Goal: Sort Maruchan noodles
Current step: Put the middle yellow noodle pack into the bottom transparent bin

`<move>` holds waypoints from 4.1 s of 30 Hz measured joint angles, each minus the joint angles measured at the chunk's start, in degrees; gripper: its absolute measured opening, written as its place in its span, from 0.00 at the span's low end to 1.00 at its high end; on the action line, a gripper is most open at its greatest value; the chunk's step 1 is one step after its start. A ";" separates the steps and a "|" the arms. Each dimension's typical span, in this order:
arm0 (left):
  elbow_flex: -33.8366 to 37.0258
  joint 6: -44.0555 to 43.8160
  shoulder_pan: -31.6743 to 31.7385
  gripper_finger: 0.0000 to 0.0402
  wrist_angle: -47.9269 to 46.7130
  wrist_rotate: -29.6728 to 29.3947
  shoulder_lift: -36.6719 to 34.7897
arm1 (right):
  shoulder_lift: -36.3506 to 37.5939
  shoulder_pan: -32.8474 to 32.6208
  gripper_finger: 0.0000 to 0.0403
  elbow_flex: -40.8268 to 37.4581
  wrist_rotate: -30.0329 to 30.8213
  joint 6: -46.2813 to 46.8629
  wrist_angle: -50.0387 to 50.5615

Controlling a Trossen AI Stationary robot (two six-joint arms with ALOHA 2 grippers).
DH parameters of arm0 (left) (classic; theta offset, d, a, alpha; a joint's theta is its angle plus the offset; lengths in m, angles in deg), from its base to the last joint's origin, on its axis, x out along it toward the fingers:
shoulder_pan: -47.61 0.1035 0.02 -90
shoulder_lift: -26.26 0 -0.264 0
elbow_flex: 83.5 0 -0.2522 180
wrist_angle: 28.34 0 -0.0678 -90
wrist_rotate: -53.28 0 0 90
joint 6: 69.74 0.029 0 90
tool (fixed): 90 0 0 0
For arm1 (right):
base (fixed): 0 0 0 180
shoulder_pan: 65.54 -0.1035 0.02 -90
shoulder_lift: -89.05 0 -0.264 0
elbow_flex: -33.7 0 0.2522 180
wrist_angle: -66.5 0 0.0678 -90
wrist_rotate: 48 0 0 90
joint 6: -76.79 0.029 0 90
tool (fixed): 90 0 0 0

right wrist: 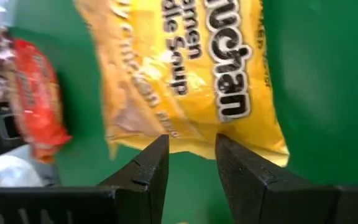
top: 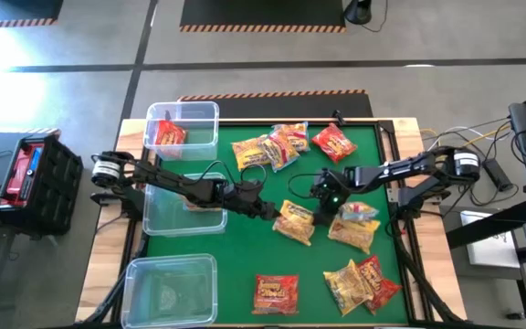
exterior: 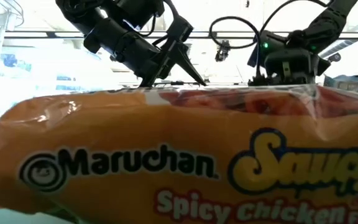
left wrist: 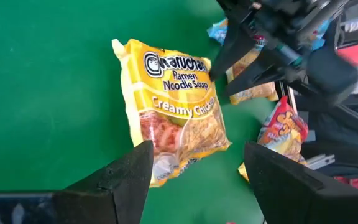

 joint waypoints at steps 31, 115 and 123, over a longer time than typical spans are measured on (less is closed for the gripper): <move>0.00 -6.25 -0.17 0.58 -1.45 -3.97 0.00 | -14.00 0.82 0.30 -0.42 15.12 -9.55 -12.33; -14.37 -0.44 0.81 0.55 -8.76 -10.87 14.19 | -15.21 -0.58 0.29 1.37 19.41 -14.66 -13.02; -21.99 6.08 0.81 0.31 -21.97 -8.35 14.19 | -14.53 -0.58 0.29 1.37 17.93 -14.66 -13.17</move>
